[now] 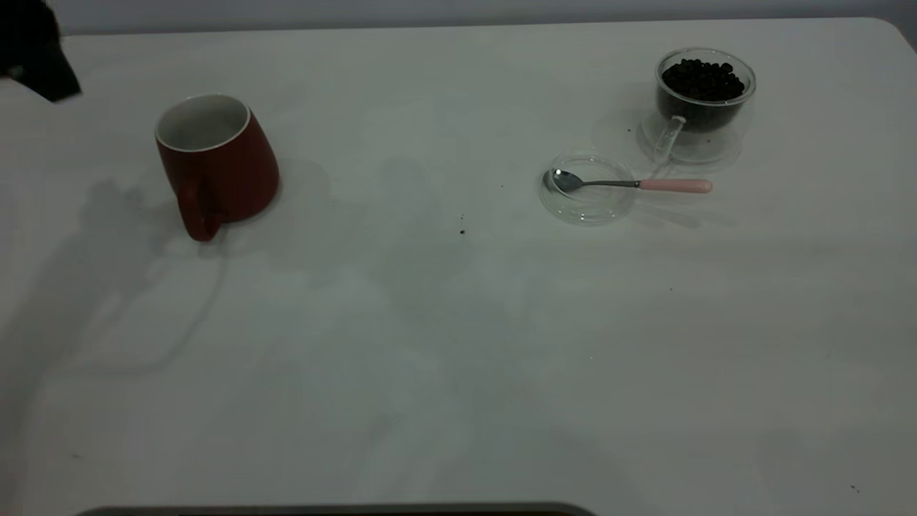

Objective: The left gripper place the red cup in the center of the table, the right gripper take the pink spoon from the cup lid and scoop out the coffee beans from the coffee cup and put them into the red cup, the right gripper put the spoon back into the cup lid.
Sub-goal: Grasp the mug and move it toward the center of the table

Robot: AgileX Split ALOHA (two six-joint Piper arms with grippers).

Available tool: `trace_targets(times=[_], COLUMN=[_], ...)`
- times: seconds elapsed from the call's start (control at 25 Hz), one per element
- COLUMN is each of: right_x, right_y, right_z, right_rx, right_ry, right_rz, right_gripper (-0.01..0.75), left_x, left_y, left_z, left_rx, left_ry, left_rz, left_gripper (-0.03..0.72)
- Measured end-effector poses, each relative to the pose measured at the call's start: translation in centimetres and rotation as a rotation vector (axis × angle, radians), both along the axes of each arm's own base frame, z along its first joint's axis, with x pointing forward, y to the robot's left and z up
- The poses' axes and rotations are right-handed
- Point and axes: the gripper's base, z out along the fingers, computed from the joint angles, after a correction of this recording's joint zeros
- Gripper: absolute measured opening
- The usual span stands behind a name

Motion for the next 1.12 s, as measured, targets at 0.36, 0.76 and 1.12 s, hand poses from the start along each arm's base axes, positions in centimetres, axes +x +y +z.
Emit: trace_targets(times=[0.36, 0.76, 1.12], right_x=[0.0, 0.0, 0.0], right_y=[0.0, 0.0, 0.0], right_z=[0.0, 0.0, 0.0], right_rx=[0.0, 0.0, -0.001], right_ry=[0.0, 0.0, 0.0], right_rz=[0.0, 0.0, 0.001], right_gripper=[0.487, 0.487, 0.487], left_x=[1.0, 2.1, 1.7], left_y=[-0.3, -1.7, -6.5], left_z=[-7.0, -10.5, -11.1], left_rx=[0.06, 0.053, 0.028], left_ry=[0.053, -0.037, -0.081], left_rz=[-0.218, -0.268, -0.349], left_gripper=[0.569, 0.569, 0.569])
